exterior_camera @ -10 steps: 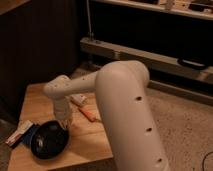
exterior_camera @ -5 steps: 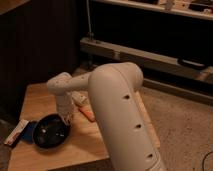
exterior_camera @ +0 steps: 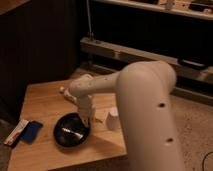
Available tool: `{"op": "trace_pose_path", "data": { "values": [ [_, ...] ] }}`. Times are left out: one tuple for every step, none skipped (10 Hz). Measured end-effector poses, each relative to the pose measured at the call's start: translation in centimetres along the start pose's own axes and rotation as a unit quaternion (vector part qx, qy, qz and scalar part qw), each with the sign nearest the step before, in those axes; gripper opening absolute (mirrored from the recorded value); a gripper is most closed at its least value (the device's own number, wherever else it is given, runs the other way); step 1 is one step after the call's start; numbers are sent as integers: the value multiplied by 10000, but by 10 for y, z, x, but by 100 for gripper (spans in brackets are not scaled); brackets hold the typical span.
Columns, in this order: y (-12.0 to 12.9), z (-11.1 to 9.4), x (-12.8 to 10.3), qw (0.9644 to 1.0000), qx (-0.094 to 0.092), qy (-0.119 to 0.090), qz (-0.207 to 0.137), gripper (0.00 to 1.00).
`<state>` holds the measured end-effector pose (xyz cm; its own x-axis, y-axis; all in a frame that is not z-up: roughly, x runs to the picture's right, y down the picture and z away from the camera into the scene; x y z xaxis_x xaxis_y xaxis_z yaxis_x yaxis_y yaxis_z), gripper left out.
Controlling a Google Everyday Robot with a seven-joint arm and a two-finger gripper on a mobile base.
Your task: Drag the ceramic bowl in a circle
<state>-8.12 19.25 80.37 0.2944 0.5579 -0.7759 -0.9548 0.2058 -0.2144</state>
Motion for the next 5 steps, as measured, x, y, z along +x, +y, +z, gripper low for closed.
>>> {"op": "trace_pose_path", "data": {
  "values": [
    [-27, -3, 20, 9995, 50, -12, 304, 0],
    [-46, -5, 36, 9987, 85, -10, 504, 0],
    [-60, -6, 50, 9979, 101, -3, 636, 0],
    [-74, -5, 66, 9973, 110, 16, 726, 0],
    [-84, -3, 84, 9978, 113, 48, 647, 0]
  ]
}}
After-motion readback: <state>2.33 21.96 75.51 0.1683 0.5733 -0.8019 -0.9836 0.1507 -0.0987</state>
